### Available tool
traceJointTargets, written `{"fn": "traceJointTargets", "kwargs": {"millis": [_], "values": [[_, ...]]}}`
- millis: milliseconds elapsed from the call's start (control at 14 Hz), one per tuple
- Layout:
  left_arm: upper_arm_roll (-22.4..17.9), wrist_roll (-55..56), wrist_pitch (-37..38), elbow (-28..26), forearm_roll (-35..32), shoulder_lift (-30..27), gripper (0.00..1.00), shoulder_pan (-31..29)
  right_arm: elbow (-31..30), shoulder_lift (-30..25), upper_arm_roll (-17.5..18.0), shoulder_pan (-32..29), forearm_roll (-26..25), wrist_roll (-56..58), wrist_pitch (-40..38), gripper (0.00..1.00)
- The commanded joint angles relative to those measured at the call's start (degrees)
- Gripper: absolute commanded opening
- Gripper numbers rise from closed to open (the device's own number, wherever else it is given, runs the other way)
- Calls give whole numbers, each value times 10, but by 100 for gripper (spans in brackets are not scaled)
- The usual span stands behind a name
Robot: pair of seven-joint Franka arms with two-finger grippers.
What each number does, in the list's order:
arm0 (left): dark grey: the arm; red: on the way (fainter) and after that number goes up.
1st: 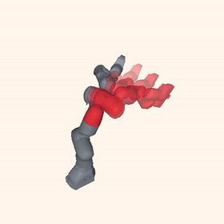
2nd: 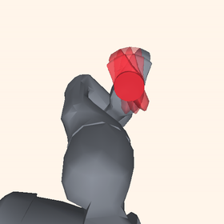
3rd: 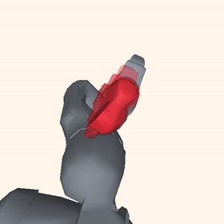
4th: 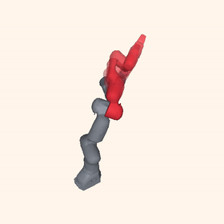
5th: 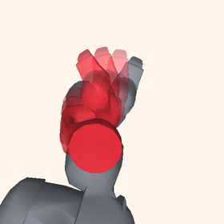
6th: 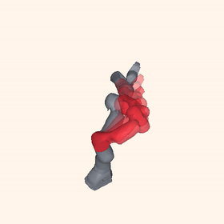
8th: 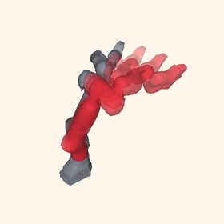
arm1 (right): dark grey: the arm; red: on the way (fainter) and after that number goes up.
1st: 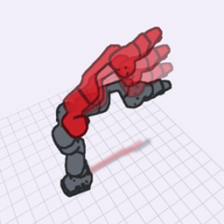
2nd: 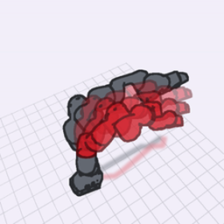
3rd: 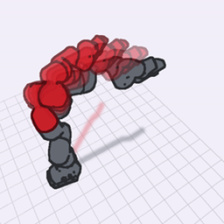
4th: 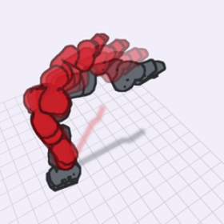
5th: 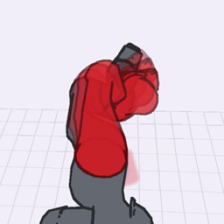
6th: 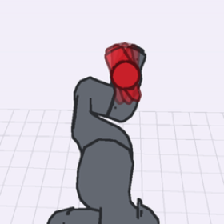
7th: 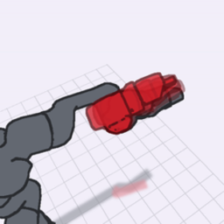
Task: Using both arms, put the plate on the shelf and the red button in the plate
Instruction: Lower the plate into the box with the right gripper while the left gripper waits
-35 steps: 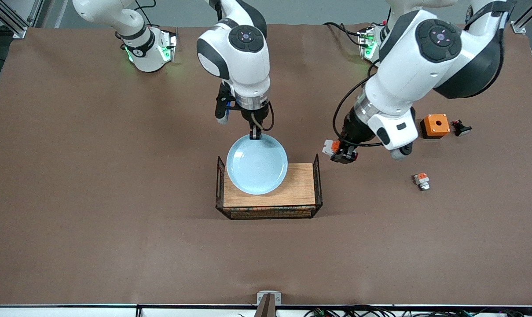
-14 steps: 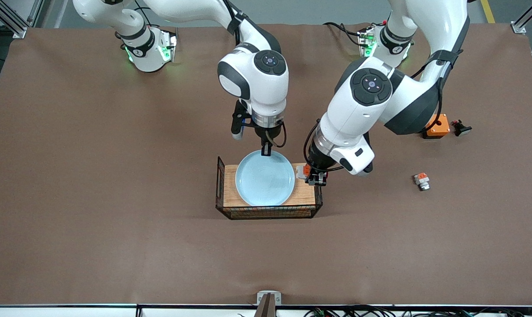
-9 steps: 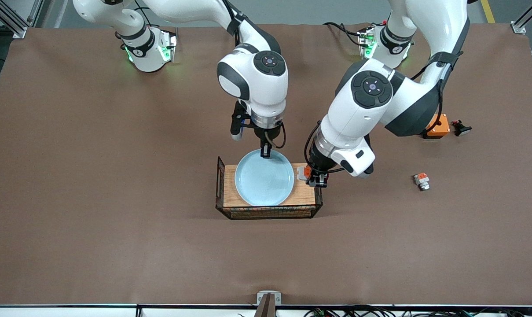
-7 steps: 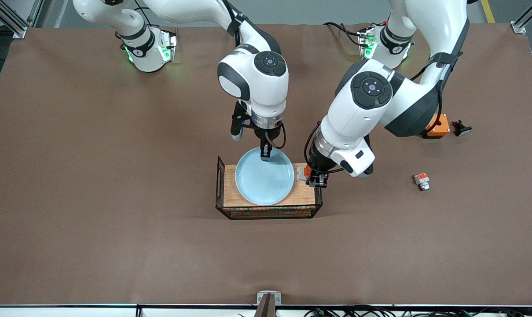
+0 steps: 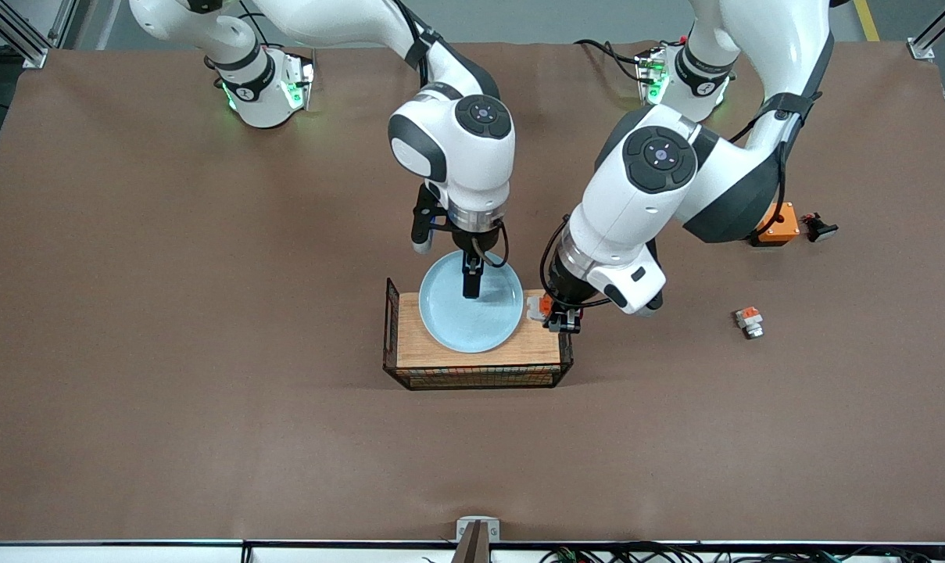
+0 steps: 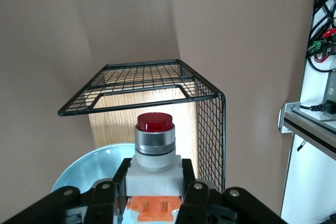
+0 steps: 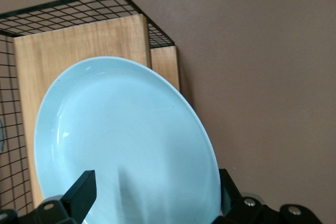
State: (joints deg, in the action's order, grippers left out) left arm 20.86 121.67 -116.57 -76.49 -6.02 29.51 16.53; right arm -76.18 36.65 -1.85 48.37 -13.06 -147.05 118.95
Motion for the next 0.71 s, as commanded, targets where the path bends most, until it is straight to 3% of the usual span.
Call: {"fn": "traceJointTargets", "kwargs": {"millis": [0,429,643], "values": [[-4,12,5,17,-13,8,39,7,42,29,3,-8,-21,-9,-5,100],[-4,12,5,17,-14,14,39,6,60,36,7,-18,-7,-9,-7,100],[-4,12,5,16,-14,14,39,5,60,36,8,-21,66,-3,-20,100]]}}
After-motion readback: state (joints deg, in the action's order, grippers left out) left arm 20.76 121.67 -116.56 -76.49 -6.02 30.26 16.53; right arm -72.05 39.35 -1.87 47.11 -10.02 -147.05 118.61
